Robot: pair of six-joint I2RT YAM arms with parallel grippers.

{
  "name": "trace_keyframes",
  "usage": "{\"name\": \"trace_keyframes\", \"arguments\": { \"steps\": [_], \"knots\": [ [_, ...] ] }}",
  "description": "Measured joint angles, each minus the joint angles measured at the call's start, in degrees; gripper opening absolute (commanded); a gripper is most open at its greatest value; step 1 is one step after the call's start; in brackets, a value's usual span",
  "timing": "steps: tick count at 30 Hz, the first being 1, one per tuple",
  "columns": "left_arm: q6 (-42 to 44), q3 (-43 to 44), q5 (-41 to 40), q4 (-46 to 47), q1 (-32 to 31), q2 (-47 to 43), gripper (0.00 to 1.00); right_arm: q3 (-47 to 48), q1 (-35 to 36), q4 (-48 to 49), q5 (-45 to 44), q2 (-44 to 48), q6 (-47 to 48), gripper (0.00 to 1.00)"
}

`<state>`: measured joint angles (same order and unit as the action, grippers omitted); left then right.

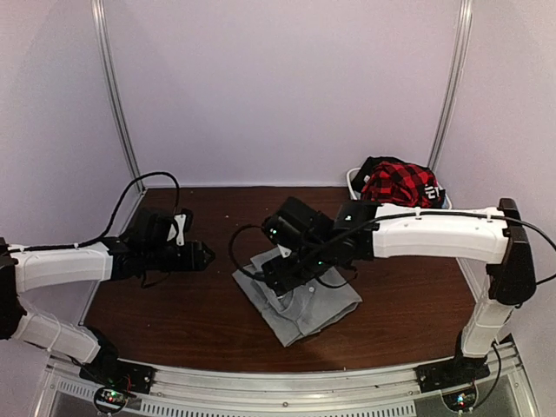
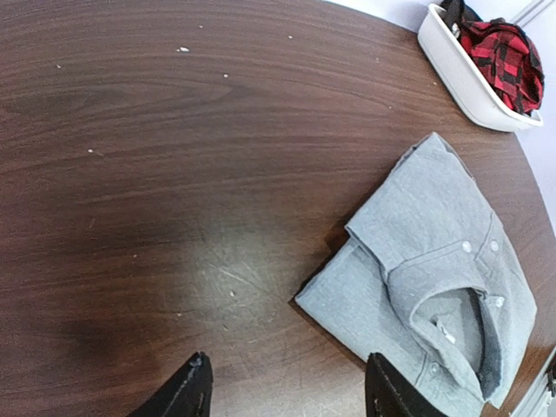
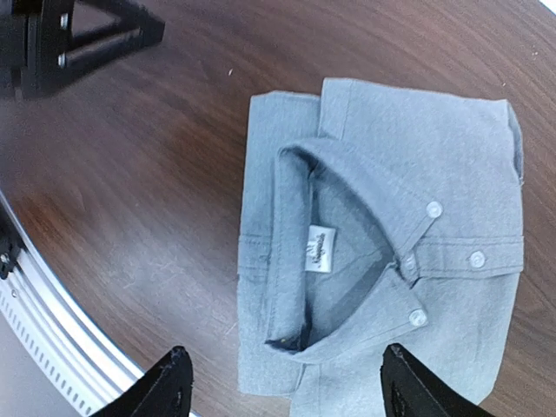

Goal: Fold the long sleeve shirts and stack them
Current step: Turn over the square-folded shirt at the center of the board, then rotate the square-folded shirt at the center of the board.

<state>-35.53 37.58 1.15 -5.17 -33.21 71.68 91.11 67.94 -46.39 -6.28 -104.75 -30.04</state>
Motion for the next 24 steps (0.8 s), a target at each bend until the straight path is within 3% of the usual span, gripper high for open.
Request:
{"name": "trace_keyframes", "arguments": {
  "steps": [4,8,20,24],
  "knots": [
    [-0.8,-1.3,3.5,3.9,0.0,0.3,0.61,-8.5,-5.8,9.1,3.5,5.7,1.0,0.65],
    [-1.1,-1.6,4.5,5.9,0.0,0.5,0.61,-12.7,-9.8,15.7,5.9,3.7,2.4,0.6],
    [-5.2,-6.2,8.2,11.2,-0.7,3.2,0.64,-13.7,-10.8,25.1,14.0,-8.0,5.7,0.54],
    [-7.1,-7.3,9.1,12.4,-2.5,5.1,0.65,-16.9,-10.0,27.2,17.1,-8.2,5.7,0.57]
  ]
}}
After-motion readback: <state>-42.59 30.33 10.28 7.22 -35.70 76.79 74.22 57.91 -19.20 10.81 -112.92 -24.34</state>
